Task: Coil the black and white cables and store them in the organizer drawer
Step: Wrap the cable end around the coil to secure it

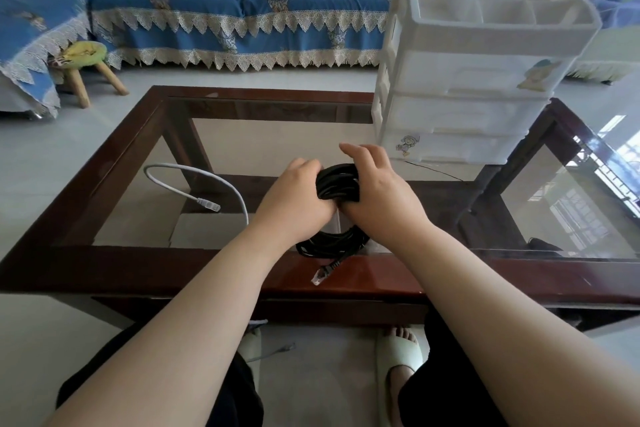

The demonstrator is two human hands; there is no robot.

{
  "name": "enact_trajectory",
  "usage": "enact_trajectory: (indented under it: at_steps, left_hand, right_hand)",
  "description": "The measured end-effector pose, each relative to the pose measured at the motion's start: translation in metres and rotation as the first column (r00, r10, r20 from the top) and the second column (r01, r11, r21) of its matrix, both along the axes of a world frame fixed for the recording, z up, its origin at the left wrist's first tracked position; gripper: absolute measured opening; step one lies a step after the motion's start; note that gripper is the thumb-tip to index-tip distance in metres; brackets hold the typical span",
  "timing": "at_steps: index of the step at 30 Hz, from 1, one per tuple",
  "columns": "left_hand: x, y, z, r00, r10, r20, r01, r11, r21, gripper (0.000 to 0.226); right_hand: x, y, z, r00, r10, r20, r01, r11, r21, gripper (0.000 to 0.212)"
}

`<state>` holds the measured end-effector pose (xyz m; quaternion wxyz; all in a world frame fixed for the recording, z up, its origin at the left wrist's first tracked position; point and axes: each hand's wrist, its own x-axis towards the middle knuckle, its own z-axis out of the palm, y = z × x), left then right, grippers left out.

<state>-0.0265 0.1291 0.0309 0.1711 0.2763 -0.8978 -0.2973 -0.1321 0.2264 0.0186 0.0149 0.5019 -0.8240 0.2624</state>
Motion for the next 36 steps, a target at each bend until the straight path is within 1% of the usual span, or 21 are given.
enact_trajectory:
  at_steps: [3,6,8,11,14,16,18,20,22,25,26,27,28,29,30,31,32,33,34,35,36]
  left_hand:
    - [0.000,0.003,-0.005,1.000,0.016,0.017,-0.016,0.999,-0.050,0.014]
    - [-0.001,0.004,-0.009,0.999,0.050,0.018,-0.046,0.988,-0.149,0.016]
    - [-0.002,0.003,-0.009,0.998,0.056,0.000,-0.055,0.986,-0.154,0.023]
    - [-0.004,-0.001,-0.004,0.997,0.073,-0.015,-0.073,0.997,0.023,0.036]
    - [-0.006,-0.002,0.000,0.994,0.074,-0.077,-0.055,0.972,0.227,0.035]
    - [-0.007,0.000,-0.001,0.995,0.068,-0.066,-0.044,0.948,0.315,0.037]
    - [-0.007,0.001,-0.003,0.997,0.069,-0.027,-0.059,0.955,0.290,0.029]
    - [-0.008,0.000,-0.005,0.995,0.099,0.030,-0.103,0.978,0.183,0.017]
    - [-0.009,-0.001,-0.008,0.990,0.124,0.072,-0.133,0.980,0.146,0.021]
    - [-0.010,-0.007,-0.010,0.984,0.126,0.123,-0.151,0.965,0.214,0.028]
    - [-0.010,-0.010,-0.009,0.984,0.127,0.128,-0.155,0.958,0.242,0.027]
    - [-0.010,-0.013,-0.009,0.983,0.127,0.131,-0.158,0.952,0.262,0.025]
    - [-0.010,-0.015,-0.008,0.983,0.128,0.134,-0.161,0.949,0.271,0.022]
    - [-0.010,-0.015,-0.008,0.982,0.130,0.136,-0.163,0.949,0.269,0.021]
    - [-0.010,-0.015,-0.008,0.983,0.129,0.134,-0.160,0.953,0.257,0.021]
    - [-0.011,-0.015,-0.009,0.984,0.127,0.128,-0.155,0.959,0.239,0.021]
    - [-0.011,-0.014,-0.010,0.985,0.122,0.124,-0.147,0.963,0.227,0.021]
    - [-0.011,-0.013,-0.011,0.986,0.112,0.122,-0.138,0.963,0.230,0.020]
    - [-0.012,-0.012,-0.012,0.988,0.097,0.120,-0.124,0.960,0.250,0.018]
    - [-0.012,-0.012,-0.013,0.990,0.081,0.117,-0.111,0.955,0.274,0.015]
    - [-0.012,-0.012,-0.013,0.991,0.072,0.117,-0.103,0.952,0.289,0.014]
  right_hand:
    - [0.002,-0.004,0.002,0.998,-0.069,-0.001,0.068,0.997,-0.038,0.049]
    - [0.000,-0.006,0.004,0.992,-0.091,-0.090,0.086,0.995,-0.056,0.027]
    - [-0.002,-0.007,0.005,0.986,-0.110,-0.126,0.103,0.993,-0.060,0.021]
    - [-0.006,-0.006,0.007,0.984,-0.145,-0.107,0.142,0.989,-0.032,0.019]
    - [-0.012,-0.006,0.010,0.983,-0.171,-0.061,0.168,0.985,-0.043,0.018]
    - [-0.013,-0.007,0.009,0.982,-0.173,-0.069,0.169,0.984,-0.063,0.015]
    - [-0.013,-0.008,0.008,0.983,-0.165,-0.083,0.160,0.985,-0.057,0.014]
    - [-0.013,-0.009,0.006,0.988,-0.139,-0.072,0.138,0.990,-0.023,0.015]
    - [-0.013,-0.009,0.006,0.994,-0.099,-0.043,0.100,0.994,0.032,0.017]
    - [-0.015,-0.009,0.009,0.999,-0.032,-0.005,0.032,0.991,0.129,0.024]
    - [-0.016,-0.008,0.012,0.998,0.016,0.069,-0.026,0.987,0.157,0.028]
    - [-0.020,-0.005,0.016,0.975,0.071,0.211,-0.109,0.979,0.172,0.031]
    - [-0.025,-0.001,0.023,0.906,0.118,0.406,-0.196,0.968,0.156,0.036]
    - [-0.032,0.003,0.029,0.792,0.146,0.592,-0.257,0.961,0.106,0.043]
    - [-0.042,0.006,0.032,0.665,0.151,0.731,-0.248,0.968,0.025,0.048]
    - [-0.058,0.007,0.025,0.608,0.109,0.786,-0.150,0.988,-0.021,0.049]
    - [-0.077,0.007,0.016,0.632,0.018,0.774,-0.001,1.000,-0.023,0.044]
    - [-0.098,0.006,0.005,0.733,-0.140,0.665,0.169,0.985,0.021,0.037]
    - [-0.117,0.008,-0.010,0.801,-0.329,0.500,0.332,0.939,0.086,0.031]
    - [-0.132,0.012,-0.026,0.808,-0.474,0.351,0.450,0.880,0.152,0.025]
    - [-0.142,0.016,-0.039,0.782,-0.556,0.281,0.508,0.830,0.229,0.030]
